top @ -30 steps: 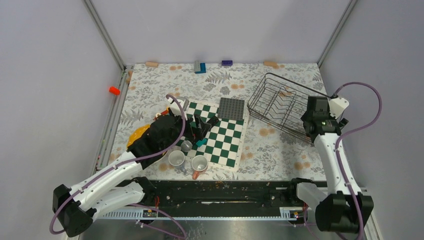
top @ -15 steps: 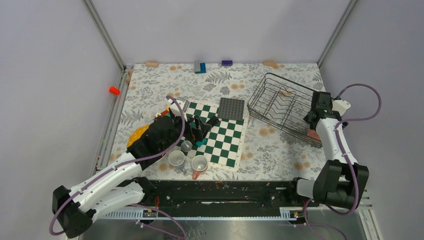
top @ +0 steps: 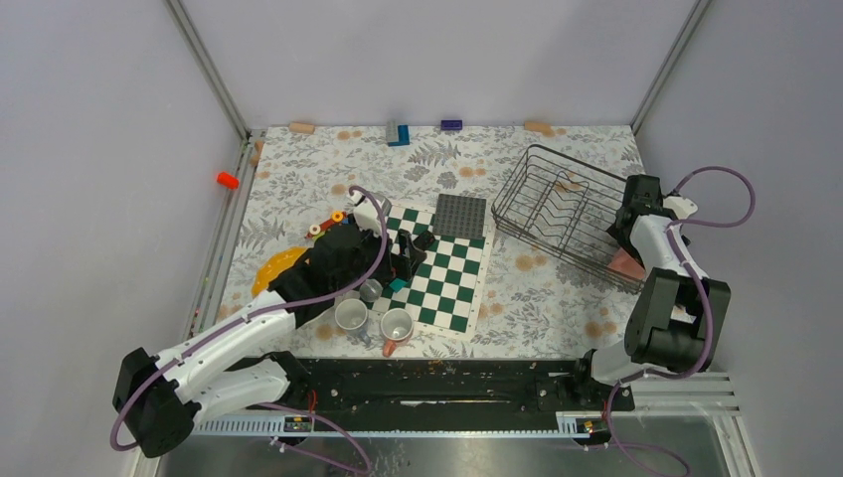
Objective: Unload the mixed dishes from the dish rack
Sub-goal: Pick up the cup from the dish rack.
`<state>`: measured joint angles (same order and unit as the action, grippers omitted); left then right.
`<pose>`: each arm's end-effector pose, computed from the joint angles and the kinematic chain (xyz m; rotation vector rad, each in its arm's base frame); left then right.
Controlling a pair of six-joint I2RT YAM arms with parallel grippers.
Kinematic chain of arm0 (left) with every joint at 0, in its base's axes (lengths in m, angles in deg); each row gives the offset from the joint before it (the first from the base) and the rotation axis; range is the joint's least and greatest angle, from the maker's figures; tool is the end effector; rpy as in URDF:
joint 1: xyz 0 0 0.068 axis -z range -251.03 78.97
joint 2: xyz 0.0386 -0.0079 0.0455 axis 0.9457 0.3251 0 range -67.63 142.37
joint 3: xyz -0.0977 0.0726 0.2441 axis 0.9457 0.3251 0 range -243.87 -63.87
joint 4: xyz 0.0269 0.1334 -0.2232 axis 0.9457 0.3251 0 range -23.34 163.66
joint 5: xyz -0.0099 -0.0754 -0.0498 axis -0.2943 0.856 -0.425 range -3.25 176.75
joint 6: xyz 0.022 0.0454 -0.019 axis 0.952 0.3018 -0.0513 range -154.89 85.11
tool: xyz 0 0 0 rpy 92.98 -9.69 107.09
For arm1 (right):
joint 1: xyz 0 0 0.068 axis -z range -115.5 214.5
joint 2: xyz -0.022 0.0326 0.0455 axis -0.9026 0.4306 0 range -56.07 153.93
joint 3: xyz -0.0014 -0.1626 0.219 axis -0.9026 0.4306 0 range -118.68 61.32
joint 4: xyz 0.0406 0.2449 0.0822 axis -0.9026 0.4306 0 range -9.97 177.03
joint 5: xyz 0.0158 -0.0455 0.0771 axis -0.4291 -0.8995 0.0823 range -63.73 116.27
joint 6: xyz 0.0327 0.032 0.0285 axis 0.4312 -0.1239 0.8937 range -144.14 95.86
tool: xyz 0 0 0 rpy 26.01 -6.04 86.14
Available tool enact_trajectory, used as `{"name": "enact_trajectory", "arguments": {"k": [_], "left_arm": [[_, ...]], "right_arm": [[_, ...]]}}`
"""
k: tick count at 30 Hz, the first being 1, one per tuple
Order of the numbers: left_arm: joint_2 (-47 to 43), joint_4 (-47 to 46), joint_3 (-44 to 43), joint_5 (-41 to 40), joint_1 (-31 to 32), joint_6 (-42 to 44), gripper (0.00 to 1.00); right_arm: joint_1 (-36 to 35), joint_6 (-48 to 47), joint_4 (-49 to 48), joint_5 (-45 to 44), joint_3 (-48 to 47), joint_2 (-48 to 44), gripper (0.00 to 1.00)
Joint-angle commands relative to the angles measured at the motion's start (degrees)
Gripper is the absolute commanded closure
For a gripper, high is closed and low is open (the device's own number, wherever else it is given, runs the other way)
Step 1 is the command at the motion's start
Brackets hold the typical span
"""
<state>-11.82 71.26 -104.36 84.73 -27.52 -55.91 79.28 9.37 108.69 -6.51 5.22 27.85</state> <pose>0.1655 -0.1552 0.2876 0.3631 1.9526 -0.7136 0.2795 -0.0936 0.2280 1.1847 2.1190 -0.5831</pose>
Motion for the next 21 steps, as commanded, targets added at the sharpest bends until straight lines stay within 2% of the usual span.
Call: {"name": "enact_trajectory", "arguments": {"k": [1,15,21], "left_arm": [[0.5,-2.08,-2.93,1.32,-0.51,-0.17,0.01],[1.64,-2.61,-2.69,1.76,-1.06,-0.34,0.01],[0.99,-2.83,-2.25,1.76,-1.18,-0.69,0.01]], "right_arm": [[0.84,1.47,-1.55,0.51,-3.37,3.93,0.04],[1.99,2.69,-1.51,0.5,-2.91,7.3,0.06],[2.18,2.47,-1.83,0.93,-2.57,7.16,0.17]]}}
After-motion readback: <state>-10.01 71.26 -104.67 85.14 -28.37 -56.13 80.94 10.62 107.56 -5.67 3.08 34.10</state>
